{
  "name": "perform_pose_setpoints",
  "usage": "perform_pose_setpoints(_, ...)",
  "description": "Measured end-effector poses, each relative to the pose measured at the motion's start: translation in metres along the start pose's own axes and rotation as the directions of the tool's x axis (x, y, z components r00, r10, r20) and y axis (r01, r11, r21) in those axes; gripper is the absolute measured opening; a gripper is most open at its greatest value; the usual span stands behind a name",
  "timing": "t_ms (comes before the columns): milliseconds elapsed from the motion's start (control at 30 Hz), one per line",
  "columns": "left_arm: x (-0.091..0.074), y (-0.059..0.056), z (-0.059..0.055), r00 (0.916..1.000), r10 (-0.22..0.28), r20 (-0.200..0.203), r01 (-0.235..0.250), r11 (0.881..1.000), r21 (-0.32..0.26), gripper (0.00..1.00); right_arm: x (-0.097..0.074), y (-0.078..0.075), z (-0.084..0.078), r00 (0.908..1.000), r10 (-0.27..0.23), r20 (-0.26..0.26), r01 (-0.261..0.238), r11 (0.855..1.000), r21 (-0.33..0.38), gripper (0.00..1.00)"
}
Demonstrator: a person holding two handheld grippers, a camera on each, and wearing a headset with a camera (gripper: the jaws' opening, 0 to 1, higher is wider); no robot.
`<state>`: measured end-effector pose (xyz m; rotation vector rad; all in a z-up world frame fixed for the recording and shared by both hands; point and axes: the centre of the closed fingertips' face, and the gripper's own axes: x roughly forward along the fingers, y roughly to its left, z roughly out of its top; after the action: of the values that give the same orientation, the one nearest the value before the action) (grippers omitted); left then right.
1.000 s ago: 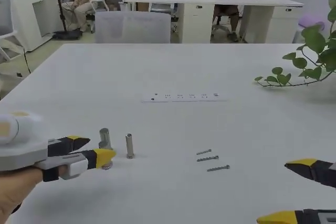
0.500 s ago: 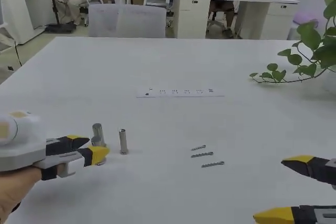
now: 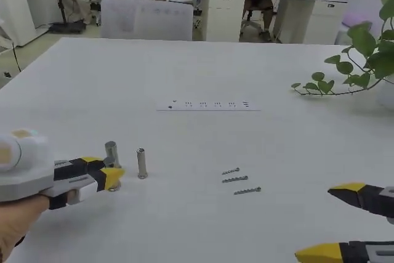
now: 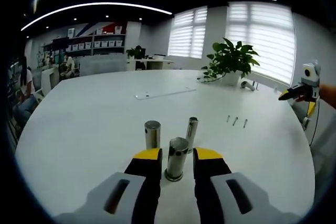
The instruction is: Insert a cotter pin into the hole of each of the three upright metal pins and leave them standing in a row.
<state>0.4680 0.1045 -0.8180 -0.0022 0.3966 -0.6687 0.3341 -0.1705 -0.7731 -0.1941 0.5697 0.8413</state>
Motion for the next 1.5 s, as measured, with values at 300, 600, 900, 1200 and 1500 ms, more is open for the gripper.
perform_pose_setpoints(300, 0.003, 0.001, 0.001, 1.0, 0.0, 0.007, 0.0, 1.0, 0.006, 0.18, 0.0, -0.002, -0.001, 1.0, 0.0, -0.009, 0.0, 1.0, 0.001, 0.81)
perform_pose_setpoints(600, 0.005, 0.001, 0.003, 0.9998, 0.003, 0.017, -0.003, 1.0, 0.023, 0.13, 0.003, -0.002, -0.002, 0.9999, 0.003, -0.017, -0.003, 1.0, 0.003, 0.81)
perform_pose_setpoints(900, 0.004, 0.001, 0.003, 0.9999, -0.008, 0.013, 0.007, 0.999, 0.036, 0.12, 0.004, -0.001, -0.001, 0.9998, 0.005, -0.017, -0.005, 1.0, 0.0, 0.8)
perform_pose_setpoints(1200, 0.0, -0.009, 0.001, 0.9973, -0.074, -0.007, 0.074, 0.996, 0.056, 0.11, 0.005, 0.0, -0.001, 0.9999, 0.004, -0.016, -0.004, 1.0, -0.002, 0.8)
perform_pose_setpoints(1500, -0.004, -0.027, -0.004, 0.9887, -0.148, -0.026, 0.149, 0.984, 0.101, 0.1, 0.005, 0.002, 0.001, 0.9999, 0.005, -0.013, -0.005, 1.0, -0.006, 0.8)
